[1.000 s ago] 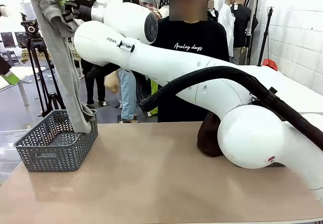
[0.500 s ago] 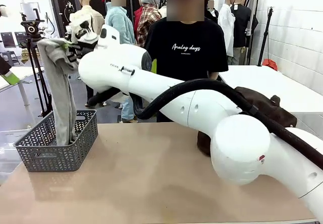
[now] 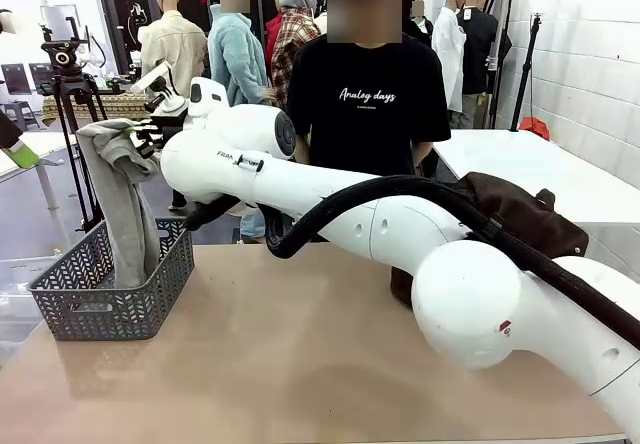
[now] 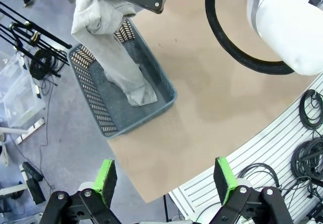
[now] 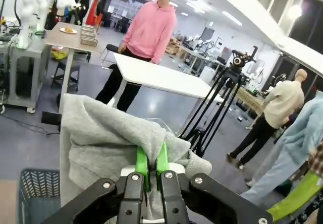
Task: Sort the tops and bottoms.
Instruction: Sort the clothes according to human instructions.
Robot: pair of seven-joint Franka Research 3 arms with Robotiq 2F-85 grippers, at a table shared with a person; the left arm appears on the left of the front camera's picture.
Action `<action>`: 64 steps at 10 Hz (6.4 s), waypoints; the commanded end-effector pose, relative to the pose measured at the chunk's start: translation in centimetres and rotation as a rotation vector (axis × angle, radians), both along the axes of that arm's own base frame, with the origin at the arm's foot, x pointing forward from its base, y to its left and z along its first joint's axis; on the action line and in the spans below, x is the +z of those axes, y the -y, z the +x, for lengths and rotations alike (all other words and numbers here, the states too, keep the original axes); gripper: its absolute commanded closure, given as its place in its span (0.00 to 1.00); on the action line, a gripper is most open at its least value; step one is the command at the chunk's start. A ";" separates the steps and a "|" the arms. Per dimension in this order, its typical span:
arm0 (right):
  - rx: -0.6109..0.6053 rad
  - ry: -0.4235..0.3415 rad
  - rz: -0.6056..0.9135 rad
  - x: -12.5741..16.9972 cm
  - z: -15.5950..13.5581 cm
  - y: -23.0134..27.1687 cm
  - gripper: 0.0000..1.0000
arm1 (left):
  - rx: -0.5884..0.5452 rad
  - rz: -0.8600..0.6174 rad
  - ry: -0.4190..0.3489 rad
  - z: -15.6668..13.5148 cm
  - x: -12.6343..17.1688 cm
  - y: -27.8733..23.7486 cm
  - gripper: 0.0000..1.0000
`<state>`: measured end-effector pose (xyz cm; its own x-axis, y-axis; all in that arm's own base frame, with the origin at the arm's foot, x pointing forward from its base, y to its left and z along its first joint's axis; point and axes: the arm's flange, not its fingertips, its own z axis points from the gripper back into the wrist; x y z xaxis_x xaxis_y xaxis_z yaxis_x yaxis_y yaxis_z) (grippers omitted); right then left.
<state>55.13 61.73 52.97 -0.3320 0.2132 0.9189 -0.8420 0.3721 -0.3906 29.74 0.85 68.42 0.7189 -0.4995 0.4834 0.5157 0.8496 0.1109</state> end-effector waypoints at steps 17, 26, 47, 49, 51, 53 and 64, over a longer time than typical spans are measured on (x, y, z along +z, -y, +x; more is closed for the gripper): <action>0.123 -0.433 -0.158 -18.0 7.6 -10.8 0.92 | 0.000 0.000 -0.001 -0.1 -0.1 -0.1 0.00; 0.038 -0.347 -0.086 -13.5 6.9 -8.1 0.00 | 0.000 0.000 -0.001 -0.1 -0.1 -0.1 0.00; 0.047 -0.327 -0.095 -12.6 1.8 -1.7 0.00 | 0.000 0.000 -0.001 -0.1 -0.1 -0.1 0.00; 0.047 -0.327 -0.095 -12.6 1.8 -1.7 0.00 | 0.000 0.000 -0.001 -0.1 -0.1 -0.1 0.00; 0.047 -0.327 -0.095 -12.6 1.8 -1.7 0.00 | 0.000 0.000 -0.001 -0.1 -0.1 -0.1 0.00; 0.047 -0.327 -0.095 -12.6 1.8 -1.7 0.00 | 0.000 0.000 -0.001 -0.1 -0.1 -0.1 0.00; -0.029 -0.329 -0.120 -8.8 0.4 1.2 0.00 | 0.000 0.000 -0.001 -0.1 -0.1 -0.1 0.00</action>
<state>57.31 62.84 42.24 -0.0421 0.3092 0.9501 -0.9327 0.3287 -0.1483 29.74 0.85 68.42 0.7189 -0.4994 0.4836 0.5156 0.8496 0.1109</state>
